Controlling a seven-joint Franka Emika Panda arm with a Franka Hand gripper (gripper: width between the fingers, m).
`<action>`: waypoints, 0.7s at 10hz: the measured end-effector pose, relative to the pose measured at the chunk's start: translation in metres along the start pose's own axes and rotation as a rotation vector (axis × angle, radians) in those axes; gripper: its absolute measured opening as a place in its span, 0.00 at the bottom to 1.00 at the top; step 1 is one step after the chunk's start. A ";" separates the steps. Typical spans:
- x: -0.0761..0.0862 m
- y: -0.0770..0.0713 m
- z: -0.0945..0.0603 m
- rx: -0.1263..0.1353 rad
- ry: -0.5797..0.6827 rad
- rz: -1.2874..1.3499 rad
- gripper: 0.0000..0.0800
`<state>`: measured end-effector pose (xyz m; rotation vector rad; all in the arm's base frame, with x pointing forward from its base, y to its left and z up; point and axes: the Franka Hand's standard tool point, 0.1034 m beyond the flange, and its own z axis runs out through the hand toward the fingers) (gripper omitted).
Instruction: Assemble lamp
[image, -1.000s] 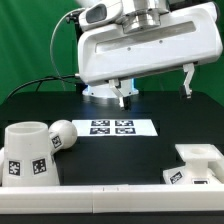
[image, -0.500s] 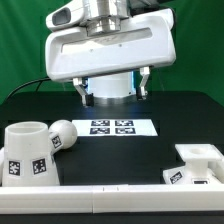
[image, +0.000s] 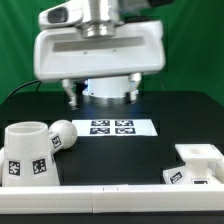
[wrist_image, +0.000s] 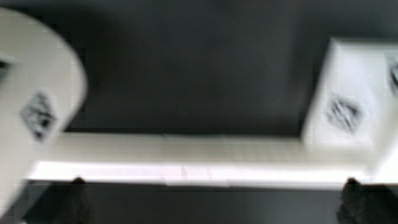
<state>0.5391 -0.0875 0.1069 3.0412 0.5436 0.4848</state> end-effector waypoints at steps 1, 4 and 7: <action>-0.016 0.010 0.001 -0.029 -0.005 -0.148 0.87; -0.048 0.025 0.002 0.025 -0.063 -0.290 0.87; -0.049 0.026 0.005 0.016 -0.072 -0.492 0.87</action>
Offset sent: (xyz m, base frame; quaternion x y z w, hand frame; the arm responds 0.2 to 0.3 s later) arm -0.0114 0.0068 0.0135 0.1510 0.0179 0.0753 0.9855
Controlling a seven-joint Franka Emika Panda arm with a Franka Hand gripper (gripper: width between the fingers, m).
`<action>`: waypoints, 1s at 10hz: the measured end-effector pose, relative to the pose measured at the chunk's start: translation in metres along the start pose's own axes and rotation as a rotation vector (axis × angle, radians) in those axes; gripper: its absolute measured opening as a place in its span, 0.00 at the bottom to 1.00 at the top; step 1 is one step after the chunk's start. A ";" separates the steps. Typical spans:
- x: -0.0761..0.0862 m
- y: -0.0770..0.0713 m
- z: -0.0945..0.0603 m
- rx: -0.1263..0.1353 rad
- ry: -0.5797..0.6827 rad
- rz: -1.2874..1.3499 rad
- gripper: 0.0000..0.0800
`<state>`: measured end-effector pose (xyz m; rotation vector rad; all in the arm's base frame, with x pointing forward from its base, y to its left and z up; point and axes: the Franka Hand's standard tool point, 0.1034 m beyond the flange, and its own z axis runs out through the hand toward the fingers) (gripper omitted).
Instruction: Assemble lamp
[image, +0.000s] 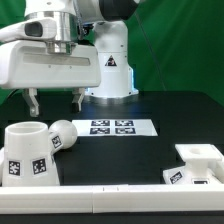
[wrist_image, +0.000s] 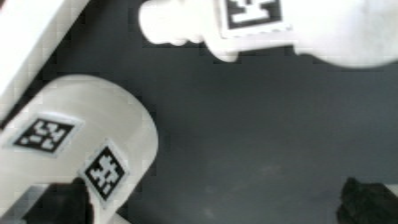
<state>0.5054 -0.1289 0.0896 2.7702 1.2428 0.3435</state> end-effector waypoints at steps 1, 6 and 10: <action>0.000 -0.001 0.001 0.000 -0.006 -0.075 0.87; 0.005 -0.024 0.011 0.032 -0.065 -0.702 0.87; 0.002 -0.022 0.010 0.040 -0.077 -1.018 0.87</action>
Offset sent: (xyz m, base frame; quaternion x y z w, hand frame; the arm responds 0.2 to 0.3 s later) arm -0.0096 0.0060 -0.0010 -0.0121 -0.0617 -0.3631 0.9296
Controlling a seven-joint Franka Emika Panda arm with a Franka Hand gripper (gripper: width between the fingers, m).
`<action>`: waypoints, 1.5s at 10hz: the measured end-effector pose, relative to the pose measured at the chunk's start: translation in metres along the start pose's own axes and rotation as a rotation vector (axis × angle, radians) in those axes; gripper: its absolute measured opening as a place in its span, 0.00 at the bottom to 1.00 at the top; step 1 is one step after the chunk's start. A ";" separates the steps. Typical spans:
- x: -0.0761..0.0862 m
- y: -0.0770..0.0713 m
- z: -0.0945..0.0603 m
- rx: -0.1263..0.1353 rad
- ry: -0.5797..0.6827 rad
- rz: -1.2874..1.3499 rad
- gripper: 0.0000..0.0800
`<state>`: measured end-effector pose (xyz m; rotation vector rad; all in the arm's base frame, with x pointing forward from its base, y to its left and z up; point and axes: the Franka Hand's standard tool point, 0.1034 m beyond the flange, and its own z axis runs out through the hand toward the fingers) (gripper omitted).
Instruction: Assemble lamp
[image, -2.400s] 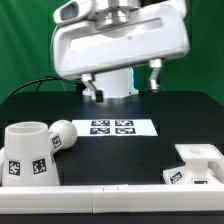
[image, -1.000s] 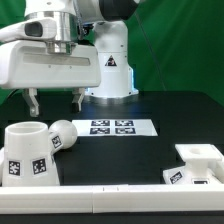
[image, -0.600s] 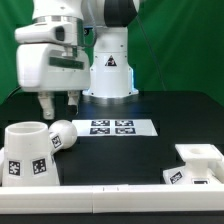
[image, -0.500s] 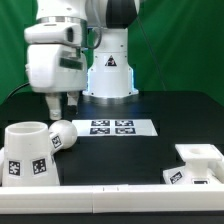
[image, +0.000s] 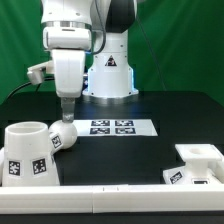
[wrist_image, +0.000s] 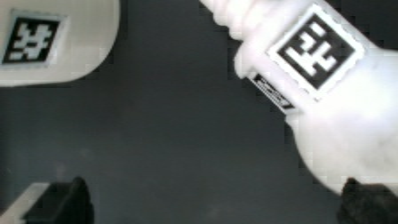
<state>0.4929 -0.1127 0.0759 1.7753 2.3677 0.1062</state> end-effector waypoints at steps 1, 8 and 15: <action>-0.003 -0.002 0.000 0.005 -0.014 -0.155 0.87; -0.001 -0.019 0.017 0.058 -0.018 -0.718 0.87; -0.011 -0.036 0.034 0.085 0.009 -0.905 0.87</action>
Offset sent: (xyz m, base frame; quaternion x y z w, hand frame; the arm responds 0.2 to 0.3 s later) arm -0.0058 0.0131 -0.0194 0.0048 -0.0119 -0.2683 0.9632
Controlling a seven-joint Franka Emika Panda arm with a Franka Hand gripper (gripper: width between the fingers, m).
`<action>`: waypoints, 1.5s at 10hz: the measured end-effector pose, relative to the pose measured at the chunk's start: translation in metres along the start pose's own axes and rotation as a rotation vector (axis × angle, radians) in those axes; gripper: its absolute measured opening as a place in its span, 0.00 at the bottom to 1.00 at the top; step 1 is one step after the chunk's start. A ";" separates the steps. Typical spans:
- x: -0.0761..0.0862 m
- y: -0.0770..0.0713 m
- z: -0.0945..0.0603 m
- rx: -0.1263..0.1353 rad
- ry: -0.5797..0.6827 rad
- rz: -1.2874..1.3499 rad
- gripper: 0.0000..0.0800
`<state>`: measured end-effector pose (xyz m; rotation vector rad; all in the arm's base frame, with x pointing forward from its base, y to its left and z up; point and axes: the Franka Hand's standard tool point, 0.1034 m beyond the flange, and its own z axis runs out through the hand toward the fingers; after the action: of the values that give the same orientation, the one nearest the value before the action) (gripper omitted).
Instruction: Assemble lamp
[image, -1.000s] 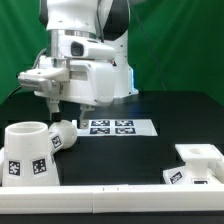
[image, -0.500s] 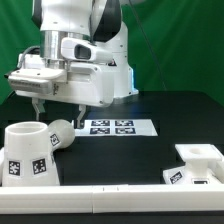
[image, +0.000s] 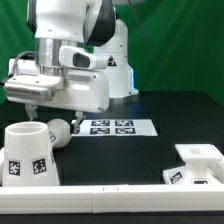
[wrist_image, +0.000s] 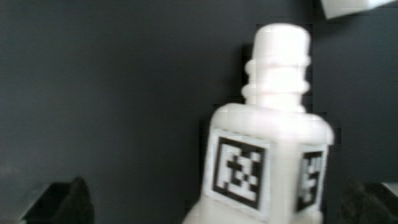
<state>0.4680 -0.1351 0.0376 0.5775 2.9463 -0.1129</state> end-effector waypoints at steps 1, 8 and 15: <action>0.004 0.001 0.007 -0.001 0.013 0.016 0.87; 0.013 -0.002 0.025 0.001 0.048 0.035 0.61; 0.025 0.015 0.006 0.003 0.057 0.532 0.53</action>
Offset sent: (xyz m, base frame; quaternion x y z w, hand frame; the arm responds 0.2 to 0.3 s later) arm -0.0043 -0.0102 -0.0220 0.0186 0.0184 0.0105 0.9996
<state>0.4517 -0.1125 0.0276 1.3518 2.7282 -0.0427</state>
